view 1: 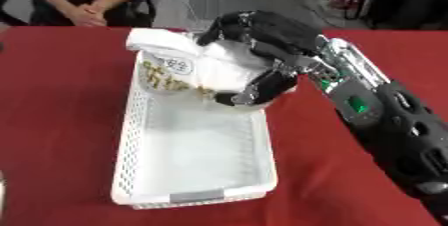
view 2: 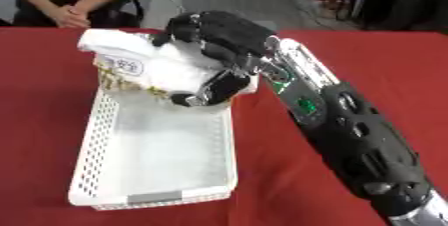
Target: Pick up objects on the table and place them in the box.
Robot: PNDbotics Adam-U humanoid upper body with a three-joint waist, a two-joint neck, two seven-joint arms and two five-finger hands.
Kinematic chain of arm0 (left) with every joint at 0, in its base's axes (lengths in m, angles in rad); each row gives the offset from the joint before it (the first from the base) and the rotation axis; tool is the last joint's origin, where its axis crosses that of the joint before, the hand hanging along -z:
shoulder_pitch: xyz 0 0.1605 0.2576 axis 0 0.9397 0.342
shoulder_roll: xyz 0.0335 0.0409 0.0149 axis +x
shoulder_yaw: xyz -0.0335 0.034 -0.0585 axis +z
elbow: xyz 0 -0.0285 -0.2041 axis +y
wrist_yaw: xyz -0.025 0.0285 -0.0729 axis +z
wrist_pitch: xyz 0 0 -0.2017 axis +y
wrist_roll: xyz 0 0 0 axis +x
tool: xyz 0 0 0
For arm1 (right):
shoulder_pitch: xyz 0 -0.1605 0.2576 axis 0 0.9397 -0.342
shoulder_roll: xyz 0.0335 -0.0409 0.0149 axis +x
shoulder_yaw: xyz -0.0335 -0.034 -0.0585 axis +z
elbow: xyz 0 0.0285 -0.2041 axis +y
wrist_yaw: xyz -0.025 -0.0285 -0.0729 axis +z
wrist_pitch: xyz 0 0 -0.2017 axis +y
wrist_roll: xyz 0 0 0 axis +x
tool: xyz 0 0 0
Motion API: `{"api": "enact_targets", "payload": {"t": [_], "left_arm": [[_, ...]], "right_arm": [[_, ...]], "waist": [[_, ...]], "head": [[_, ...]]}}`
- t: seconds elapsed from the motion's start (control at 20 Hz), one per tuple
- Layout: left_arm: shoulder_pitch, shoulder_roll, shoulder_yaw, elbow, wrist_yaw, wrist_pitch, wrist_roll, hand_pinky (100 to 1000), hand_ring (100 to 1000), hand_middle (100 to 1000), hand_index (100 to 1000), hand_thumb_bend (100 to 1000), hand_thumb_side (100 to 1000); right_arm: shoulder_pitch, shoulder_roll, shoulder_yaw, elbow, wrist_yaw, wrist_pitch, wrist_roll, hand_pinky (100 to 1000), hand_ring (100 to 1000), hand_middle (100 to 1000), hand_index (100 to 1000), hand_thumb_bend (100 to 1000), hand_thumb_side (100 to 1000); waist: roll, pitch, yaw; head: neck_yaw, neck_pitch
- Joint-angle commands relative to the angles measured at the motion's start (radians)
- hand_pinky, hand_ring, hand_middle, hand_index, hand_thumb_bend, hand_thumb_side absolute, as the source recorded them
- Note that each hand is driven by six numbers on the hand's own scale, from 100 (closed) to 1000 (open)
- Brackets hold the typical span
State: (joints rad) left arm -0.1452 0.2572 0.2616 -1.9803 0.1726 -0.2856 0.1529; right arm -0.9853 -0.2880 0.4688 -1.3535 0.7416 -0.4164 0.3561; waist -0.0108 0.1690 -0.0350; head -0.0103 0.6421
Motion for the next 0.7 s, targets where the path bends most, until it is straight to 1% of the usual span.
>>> {"api": "enact_targets", "payload": {"t": [0.05,0.1,0.15,0.2,0.25,0.3,0.35,0.4,0.45,0.5,0.55,0.7], "left_arm": [[-0.006,0.012,0.000,-0.020,0.002,-0.003,-0.003,774,771,720,686,276,975],[-0.006,0.012,0.000,-0.020,0.002,-0.003,-0.003,774,771,720,686,276,975],[-0.006,0.012,0.000,-0.020,0.002,-0.003,-0.003,774,771,720,686,276,975],[-0.006,0.012,0.001,-0.020,0.002,-0.002,-0.003,774,771,720,686,276,975],[-0.006,0.012,0.001,-0.020,0.002,-0.002,-0.003,774,771,720,686,276,975],[-0.006,0.012,0.001,-0.020,0.002,-0.002,-0.003,774,771,720,686,276,975],[-0.006,0.012,0.001,-0.020,0.002,-0.003,-0.002,774,771,720,686,276,975],[-0.006,0.012,0.001,-0.020,0.002,-0.003,-0.002,774,771,720,686,275,975],[-0.007,0.012,0.001,-0.020,0.002,-0.003,-0.002,774,771,720,686,275,975],[-0.007,0.012,0.001,-0.020,0.002,-0.002,-0.003,774,771,720,686,275,976],[-0.007,0.012,0.001,-0.020,0.001,-0.002,-0.003,774,771,720,686,275,976],[-0.007,0.012,0.001,-0.020,0.001,-0.002,-0.002,774,771,720,686,275,975]], "right_arm": [[-0.003,0.003,0.011,0.020,0.003,-0.047,0.118,581,791,853,920,411,688],[-0.001,0.004,0.009,0.025,0.001,-0.055,0.160,581,791,853,920,411,688],[0.003,0.004,0.007,0.029,-0.002,-0.059,0.195,750,848,915,968,508,684],[0.006,0.003,0.004,0.030,-0.006,-0.061,0.224,810,872,938,981,568,691],[0.009,0.001,0.001,0.029,-0.012,-0.062,0.247,845,885,950,990,608,699],[0.012,0.000,-0.003,0.026,-0.019,-0.061,0.264,852,887,952,991,617,701],[0.013,-0.003,-0.006,0.023,-0.024,-0.059,0.277,890,902,967,1000,708,711],[0.015,-0.005,-0.009,0.020,-0.030,-0.057,0.287,883,899,964,1000,690,709],[0.017,-0.008,-0.011,0.016,-0.036,-0.055,0.293,910,910,971,1000,782,729],[0.019,-0.011,-0.014,0.012,-0.041,-0.053,0.298,913,912,972,1000,791,733],[0.020,-0.015,-0.018,0.007,-0.045,-0.050,0.299,926,923,976,1000,830,745],[0.026,-0.026,-0.037,-0.022,-0.059,-0.040,0.285,928,931,981,1000,854,759]], "waist": [[0.005,-0.016,-0.001],[0.005,-0.016,-0.002],[0.005,-0.016,-0.003],[0.005,-0.016,-0.003],[0.005,-0.015,-0.004],[0.005,-0.015,-0.004],[0.005,-0.015,-0.004],[0.005,-0.015,-0.005],[0.005,-0.015,-0.005],[0.005,-0.015,-0.005],[0.005,-0.015,-0.006],[0.006,-0.015,-0.006]], "head": [[-0.014,-0.001],[-0.014,-0.001],[-0.013,-0.001],[-0.012,-0.001],[-0.012,-0.001],[-0.011,0.000],[-0.011,-0.001],[-0.011,-0.001],[-0.011,-0.002],[-0.010,-0.002],[-0.010,-0.002],[-0.009,-0.004]]}}
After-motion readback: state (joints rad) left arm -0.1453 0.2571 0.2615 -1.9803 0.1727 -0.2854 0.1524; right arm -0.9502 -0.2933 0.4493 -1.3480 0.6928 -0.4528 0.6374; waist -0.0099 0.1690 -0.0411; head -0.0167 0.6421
